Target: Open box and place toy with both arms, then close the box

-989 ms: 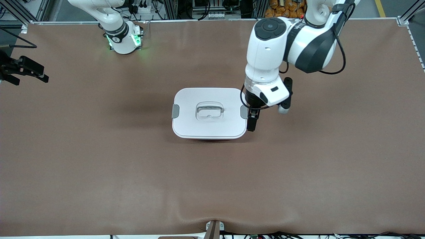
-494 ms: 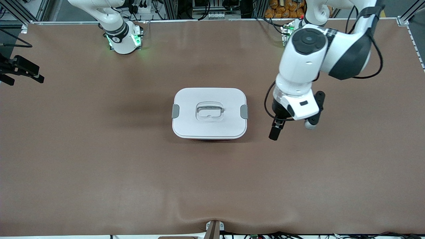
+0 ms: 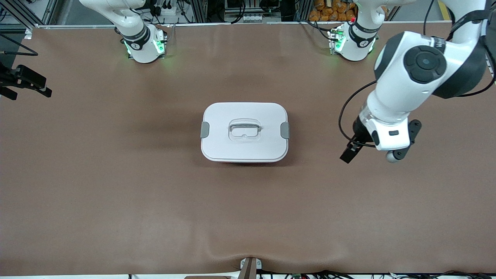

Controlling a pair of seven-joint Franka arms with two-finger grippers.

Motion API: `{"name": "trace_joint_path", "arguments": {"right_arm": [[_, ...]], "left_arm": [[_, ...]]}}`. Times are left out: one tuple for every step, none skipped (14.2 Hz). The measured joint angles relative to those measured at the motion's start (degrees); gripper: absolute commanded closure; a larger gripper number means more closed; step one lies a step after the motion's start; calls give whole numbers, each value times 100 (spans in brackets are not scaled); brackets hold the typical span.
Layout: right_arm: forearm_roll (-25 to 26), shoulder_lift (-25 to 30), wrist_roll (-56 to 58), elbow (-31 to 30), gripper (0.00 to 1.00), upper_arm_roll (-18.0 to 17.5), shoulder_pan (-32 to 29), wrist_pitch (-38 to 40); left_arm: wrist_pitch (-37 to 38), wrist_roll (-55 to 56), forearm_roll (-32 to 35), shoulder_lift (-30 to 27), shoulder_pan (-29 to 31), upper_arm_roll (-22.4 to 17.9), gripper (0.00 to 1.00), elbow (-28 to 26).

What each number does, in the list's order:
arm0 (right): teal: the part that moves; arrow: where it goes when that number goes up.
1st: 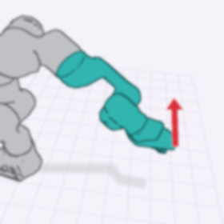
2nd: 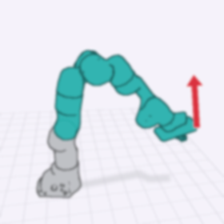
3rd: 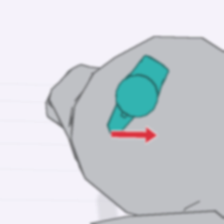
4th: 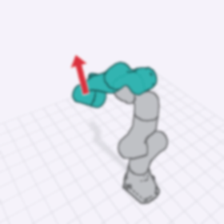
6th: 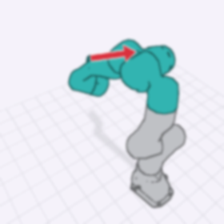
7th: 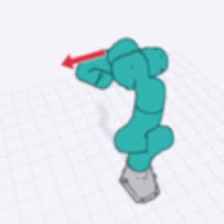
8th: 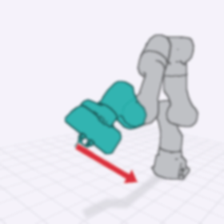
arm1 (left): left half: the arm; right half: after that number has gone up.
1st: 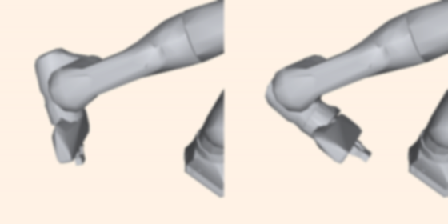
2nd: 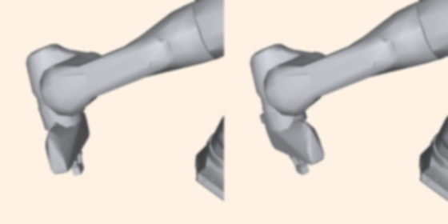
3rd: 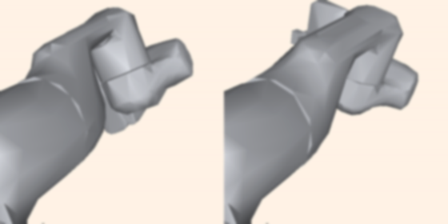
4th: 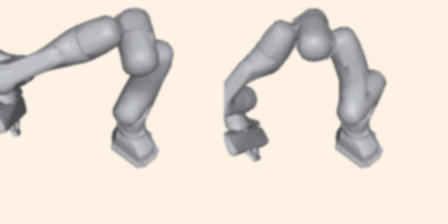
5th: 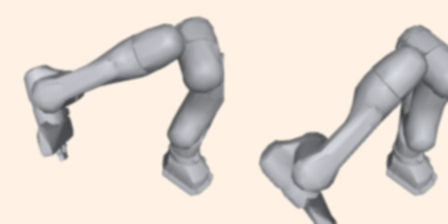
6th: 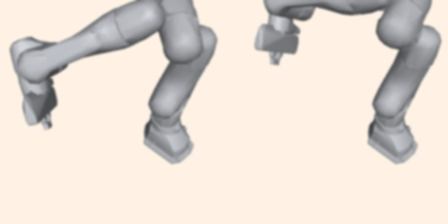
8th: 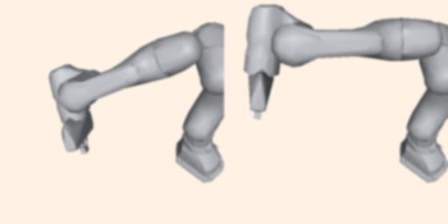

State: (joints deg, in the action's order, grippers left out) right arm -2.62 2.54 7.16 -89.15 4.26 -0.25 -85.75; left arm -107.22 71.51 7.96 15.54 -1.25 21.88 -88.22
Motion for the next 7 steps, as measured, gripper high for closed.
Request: {"name": "trace_joint_path", "arguments": {"right_arm": [[0,0,0,0,0,0,0,0],[0,-1,0,0,0,0,0,1],[0,-1,0,0,0,0,0,1],[0,-1,0,0,0,0,0,2],[0,-1,0,0,0,0,0,4],[0,-1,0,0,0,0,0,4],[0,-2,0,0,0,0,0,5]], "left_arm": [[167,-323,-2,-53,82,0,0,2],[311,-647,-5,-122,165,-1,0,5],[460,-978,-6,-206,254,-11,0,9],[606,-1332,-6,-307,321,-56,0,13],[733,-1720,-6,-418,343,-176,0,17],[835,-2141,-6,-541,351,-330,0,23],[943,-2563,-6,-675,357,-488,0,36]]}}
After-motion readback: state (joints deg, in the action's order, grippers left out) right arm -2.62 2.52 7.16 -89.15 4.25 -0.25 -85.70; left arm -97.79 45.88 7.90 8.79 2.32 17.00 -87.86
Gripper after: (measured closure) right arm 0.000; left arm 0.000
